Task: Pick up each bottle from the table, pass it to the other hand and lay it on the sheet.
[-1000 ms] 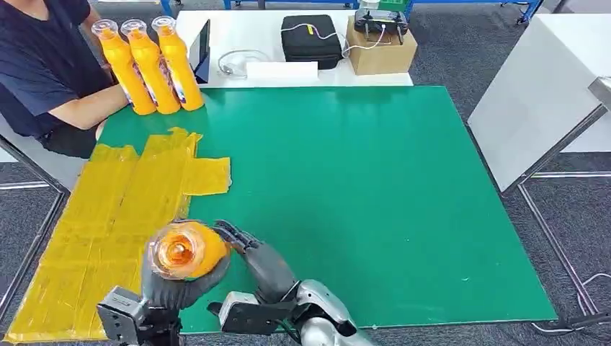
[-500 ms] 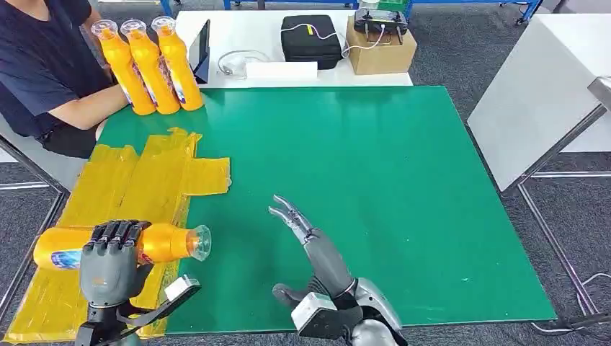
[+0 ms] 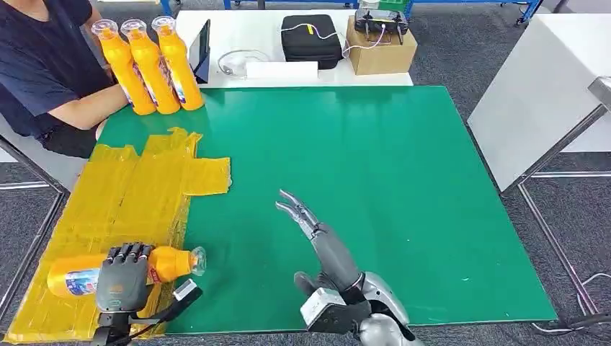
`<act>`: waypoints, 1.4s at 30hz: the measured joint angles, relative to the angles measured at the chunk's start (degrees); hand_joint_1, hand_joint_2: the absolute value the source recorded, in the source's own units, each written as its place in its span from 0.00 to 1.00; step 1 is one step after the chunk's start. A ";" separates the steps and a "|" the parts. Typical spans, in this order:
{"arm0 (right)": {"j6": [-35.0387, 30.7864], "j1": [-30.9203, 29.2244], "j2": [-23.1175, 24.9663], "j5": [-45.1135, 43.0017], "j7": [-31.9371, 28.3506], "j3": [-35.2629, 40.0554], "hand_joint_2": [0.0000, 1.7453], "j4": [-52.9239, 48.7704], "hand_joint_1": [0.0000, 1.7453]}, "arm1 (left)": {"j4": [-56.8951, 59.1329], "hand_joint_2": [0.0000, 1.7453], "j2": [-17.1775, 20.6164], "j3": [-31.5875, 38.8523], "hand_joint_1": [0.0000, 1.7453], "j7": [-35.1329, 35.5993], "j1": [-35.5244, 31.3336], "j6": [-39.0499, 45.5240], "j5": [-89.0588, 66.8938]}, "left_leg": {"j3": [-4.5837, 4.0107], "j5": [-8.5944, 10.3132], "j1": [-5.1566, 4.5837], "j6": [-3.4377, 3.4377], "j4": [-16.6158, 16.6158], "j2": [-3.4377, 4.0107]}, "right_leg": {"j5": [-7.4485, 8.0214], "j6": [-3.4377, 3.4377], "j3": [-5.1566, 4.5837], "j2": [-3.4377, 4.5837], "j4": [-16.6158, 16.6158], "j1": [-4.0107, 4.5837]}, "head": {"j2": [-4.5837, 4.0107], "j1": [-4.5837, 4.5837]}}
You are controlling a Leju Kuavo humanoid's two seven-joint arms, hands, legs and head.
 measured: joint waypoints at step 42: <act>-10.35 4.97 5.19 8.37 -4.60 -2.54 0.00 -1.56 0.00 | -30.23 0.00 -1.45 -7.24 0.00 -21.71 9.48 -29.14 62.21 | 0.00 -0.01 0.01 -0.02 0.00 -0.01 | -0.01 -0.01 -0.02 -0.01 0.01 0.02 | 0.00 0.02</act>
